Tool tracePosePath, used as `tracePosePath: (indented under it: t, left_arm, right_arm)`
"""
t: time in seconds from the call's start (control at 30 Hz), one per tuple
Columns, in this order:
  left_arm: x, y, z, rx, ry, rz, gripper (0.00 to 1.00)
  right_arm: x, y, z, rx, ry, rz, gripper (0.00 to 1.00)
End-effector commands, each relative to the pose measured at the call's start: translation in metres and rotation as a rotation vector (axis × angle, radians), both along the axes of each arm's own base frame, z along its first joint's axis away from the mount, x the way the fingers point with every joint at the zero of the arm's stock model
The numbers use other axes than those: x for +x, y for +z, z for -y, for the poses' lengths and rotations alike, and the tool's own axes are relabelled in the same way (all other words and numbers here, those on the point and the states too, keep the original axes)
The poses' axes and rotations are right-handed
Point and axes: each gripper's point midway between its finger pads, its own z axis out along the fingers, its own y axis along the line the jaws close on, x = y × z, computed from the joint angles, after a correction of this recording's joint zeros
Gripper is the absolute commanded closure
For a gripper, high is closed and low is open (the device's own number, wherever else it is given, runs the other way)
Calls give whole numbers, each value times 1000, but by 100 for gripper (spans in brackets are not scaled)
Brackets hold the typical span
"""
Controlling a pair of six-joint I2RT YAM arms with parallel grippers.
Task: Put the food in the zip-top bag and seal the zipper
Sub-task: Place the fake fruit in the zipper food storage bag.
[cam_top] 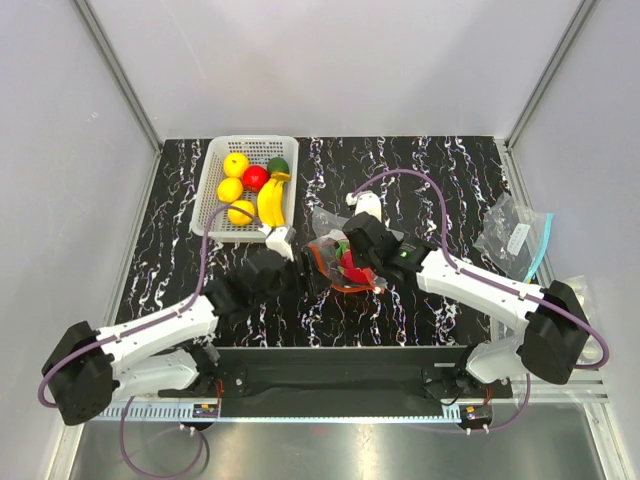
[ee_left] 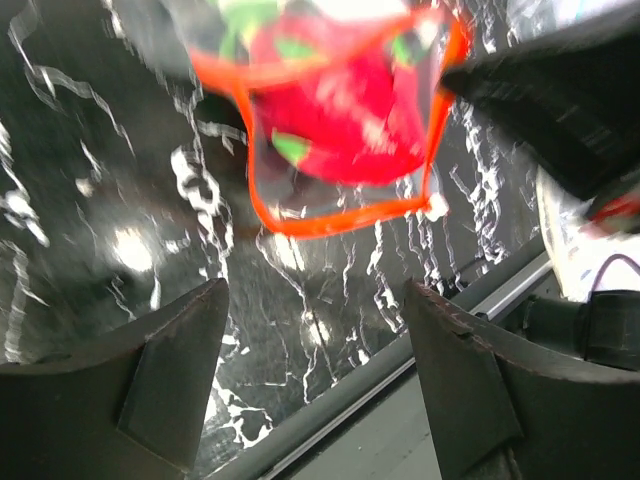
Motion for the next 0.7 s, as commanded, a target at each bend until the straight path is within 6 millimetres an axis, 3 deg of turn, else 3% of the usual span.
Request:
tracePosePath:
  t: [0.0, 0.2, 0.37, 0.57, 0.67]
  left_arm:
    - [12, 4, 11, -121, 124, 60, 24]
    - [23, -12, 23, -170, 178, 58, 33]
    - [36, -10, 43, -210, 178, 51, 34]
    - [45, -31, 70, -178, 148, -13, 51]
    - [46, -46, 67, -167, 170, -28, 58]
  right_arm:
    - [6, 22, -15, 83, 16, 15, 100]
    - [2, 23, -17, 98, 34, 1, 100]
    - [-1, 23, -17, 109, 38, -2, 100]
    - [-3, 29, -15, 127, 43, 13, 100]
    - [-4, 32, -13, 125, 44, 16, 100]
